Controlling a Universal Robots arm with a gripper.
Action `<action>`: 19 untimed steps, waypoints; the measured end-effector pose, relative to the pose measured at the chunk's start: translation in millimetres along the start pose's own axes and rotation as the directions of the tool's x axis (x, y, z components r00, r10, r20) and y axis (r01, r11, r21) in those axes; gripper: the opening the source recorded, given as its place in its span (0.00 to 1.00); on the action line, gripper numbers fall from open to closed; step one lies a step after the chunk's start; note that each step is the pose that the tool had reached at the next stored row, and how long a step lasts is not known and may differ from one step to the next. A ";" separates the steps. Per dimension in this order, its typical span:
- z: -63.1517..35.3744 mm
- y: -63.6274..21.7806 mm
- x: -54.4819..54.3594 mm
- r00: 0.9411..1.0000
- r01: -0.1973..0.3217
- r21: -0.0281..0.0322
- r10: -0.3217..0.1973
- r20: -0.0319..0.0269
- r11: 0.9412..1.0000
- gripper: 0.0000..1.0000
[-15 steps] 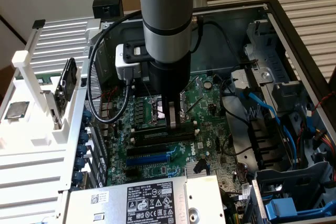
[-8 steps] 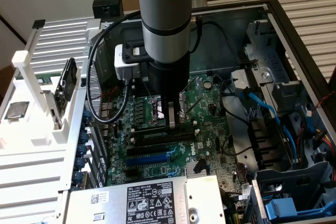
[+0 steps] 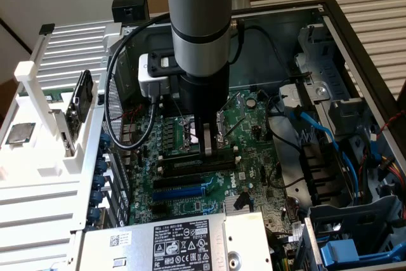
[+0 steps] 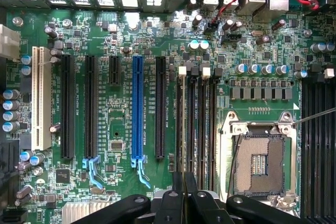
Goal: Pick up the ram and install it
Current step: 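Insert the ram into the slot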
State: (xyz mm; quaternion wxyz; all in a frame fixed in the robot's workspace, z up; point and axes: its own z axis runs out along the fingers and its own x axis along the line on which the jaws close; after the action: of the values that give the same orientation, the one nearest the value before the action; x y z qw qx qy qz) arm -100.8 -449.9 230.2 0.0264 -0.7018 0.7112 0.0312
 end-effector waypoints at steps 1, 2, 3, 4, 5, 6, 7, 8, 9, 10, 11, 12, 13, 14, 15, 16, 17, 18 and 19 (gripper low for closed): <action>0.3 0.0 0.0 1.000 0.000 0.000 0.000 0.000 1.000 0.12; 0.6 0.0 0.0 1.000 0.001 0.000 -0.001 0.000 1.000 0.12; 0.9 0.0 0.1 1.000 0.001 0.000 -0.001 0.000 1.000 0.12; 1.0 0.0 0.1 1.000 0.002 0.000 -0.002 0.000 1.000 0.12; 1.2 0.0 0.1 1.000 0.002 0.000 -0.002 0.000 1.000 0.12; 1.9 -0.1 0.2 1.000 0.003 0.000 -0.003 0.000 1.000 0.12; 2.6 -0.1 0.2 1.000 0.003 0.000 -0.003 0.000 1.000 0.12; 3.0 0.0 0.3 1.000 0.003 0.000 -0.003 0.000 1.000 0.12; 3.1 0.0 0.3 1.000 0.003 0.000 -0.003 0.000 1.000 0.12; 3.2 0.0 0.3 1.000 0.003 -0.001 -0.003 0.000 1.000 0.12; 3.3 0.0 0.3 1.000 0.004 -0.001 -0.004 0.000 1.000 0.12; 3.8 0.0 0.3 1.000 0.004 0.000 -0.004 0.000 1.000 0.12; 3.9 0.0 0.3 1.000 0.004 0.000 -0.004 0.000 1.000 0.12; 3.9 0.0 0.3 1.000 0.004 0.000 -0.004 0.000 1.000 0.12; 3.9 0.0 0.3 1.000 0.004 0.000 -0.004 0.000 1.000 0.12; 3.9 0.0 0.3 1.000 0.004 0.000 -0.004 0.000 1.000 0.12; 3.9 0.0 0.3 1.000 0.004 0.000 -0.004 0.000 1.000 0.12; 3.9 0.0 0.3 1.000 0.004 -0.001 -0.004 0.000 1.000 0.12; 4.0 0.1 0.3 1.000 0.003 0.000 -0.003 0.000 1.000 0.13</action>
State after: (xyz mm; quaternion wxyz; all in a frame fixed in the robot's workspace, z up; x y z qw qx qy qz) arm -101.0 -449.9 226.2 0.0263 -0.7030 0.7100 0.0313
